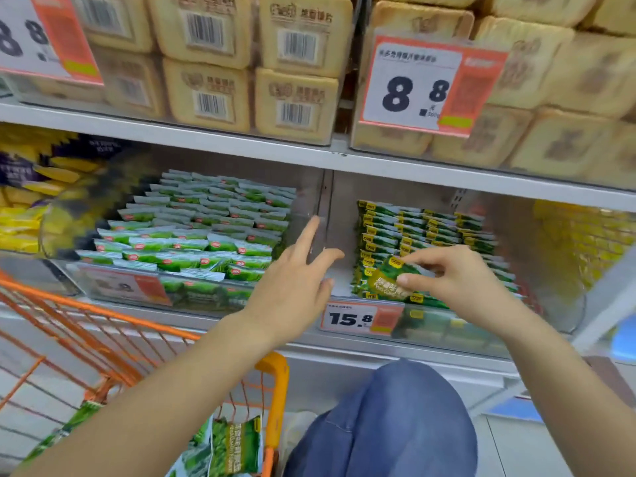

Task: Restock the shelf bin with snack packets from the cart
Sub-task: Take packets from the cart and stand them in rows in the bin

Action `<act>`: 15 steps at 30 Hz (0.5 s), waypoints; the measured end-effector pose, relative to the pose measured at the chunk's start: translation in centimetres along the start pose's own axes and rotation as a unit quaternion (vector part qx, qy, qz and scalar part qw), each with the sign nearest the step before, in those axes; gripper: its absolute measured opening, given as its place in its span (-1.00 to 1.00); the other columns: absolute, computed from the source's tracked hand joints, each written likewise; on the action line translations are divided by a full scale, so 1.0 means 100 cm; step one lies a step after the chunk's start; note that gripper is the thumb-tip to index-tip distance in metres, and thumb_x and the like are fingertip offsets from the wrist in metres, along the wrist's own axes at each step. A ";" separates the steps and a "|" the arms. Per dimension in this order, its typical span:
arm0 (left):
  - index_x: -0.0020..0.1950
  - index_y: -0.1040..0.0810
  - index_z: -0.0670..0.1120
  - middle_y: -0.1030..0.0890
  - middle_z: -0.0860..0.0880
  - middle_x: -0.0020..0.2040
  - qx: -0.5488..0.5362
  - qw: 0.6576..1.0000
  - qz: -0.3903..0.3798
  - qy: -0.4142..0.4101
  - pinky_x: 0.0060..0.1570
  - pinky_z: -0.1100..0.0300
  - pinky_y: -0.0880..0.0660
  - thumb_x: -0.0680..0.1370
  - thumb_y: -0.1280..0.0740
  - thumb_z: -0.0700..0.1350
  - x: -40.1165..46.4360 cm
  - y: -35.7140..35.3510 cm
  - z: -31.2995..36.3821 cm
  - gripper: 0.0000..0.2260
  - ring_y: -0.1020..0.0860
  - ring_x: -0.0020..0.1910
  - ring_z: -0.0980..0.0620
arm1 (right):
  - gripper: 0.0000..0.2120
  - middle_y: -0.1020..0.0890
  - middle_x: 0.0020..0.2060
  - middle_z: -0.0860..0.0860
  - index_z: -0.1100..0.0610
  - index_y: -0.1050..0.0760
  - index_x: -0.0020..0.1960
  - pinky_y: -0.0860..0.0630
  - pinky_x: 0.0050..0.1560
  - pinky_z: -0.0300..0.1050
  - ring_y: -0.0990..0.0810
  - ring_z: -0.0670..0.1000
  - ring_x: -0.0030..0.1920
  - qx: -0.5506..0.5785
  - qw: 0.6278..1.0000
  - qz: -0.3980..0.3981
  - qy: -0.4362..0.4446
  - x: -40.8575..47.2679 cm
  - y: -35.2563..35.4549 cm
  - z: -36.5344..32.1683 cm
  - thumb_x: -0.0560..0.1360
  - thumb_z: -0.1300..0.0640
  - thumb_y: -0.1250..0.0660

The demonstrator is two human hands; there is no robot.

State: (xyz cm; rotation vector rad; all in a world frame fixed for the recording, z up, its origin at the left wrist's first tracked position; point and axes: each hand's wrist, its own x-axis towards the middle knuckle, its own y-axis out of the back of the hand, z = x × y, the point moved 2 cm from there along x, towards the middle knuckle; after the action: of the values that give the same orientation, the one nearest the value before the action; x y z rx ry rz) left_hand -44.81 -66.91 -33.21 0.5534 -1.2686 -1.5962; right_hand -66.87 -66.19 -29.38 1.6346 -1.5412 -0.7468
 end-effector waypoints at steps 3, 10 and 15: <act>0.33 -0.44 0.07 0.11 -0.08 0.59 -0.020 0.998 0.055 0.001 -0.16 0.17 -0.29 0.63 -0.17 -0.10 -0.006 -0.011 0.000 -0.72 -0.50 0.10 -0.14 | -0.77 -0.66 -0.02 -0.11 0.05 -0.66 0.04 -0.45 0.00 -0.22 -0.57 -0.13 -0.05 -0.052 0.996 -0.071 0.003 0.013 -0.018 0.010 0.41 0.03 -0.49; 0.32 -0.45 0.04 -0.13 -0.23 0.54 -0.027 0.997 0.075 0.003 -0.06 0.01 -0.47 0.63 -0.17 -0.12 -0.009 -0.020 -0.002 -0.72 -0.44 0.27 -0.25 | -0.82 -0.54 -0.38 -0.23 -0.08 -0.53 -0.31 -0.36 -0.29 -0.25 -0.54 -0.14 -0.26 -0.186 0.967 -0.174 0.027 0.038 -0.018 0.007 0.37 0.00 -0.52; 0.31 -0.44 0.03 -0.14 -0.22 0.54 -0.022 0.996 0.082 -0.007 -0.08 0.00 -0.49 0.62 -0.16 -0.12 -0.008 -0.021 -0.005 -0.73 -0.44 0.26 -0.26 | -0.88 -0.49 -0.39 -0.23 0.01 -0.63 -0.15 -0.37 -0.31 -0.26 -0.46 -0.19 -0.32 -0.265 0.939 -0.203 0.080 0.046 -0.016 -0.019 0.39 0.01 -0.51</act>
State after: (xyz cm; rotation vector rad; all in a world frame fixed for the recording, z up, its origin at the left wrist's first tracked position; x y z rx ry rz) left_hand -44.95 -66.48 -35.44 0.3997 -1.2535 -1.4896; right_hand -63.96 -70.55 -29.35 1.5542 -0.7911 -1.1063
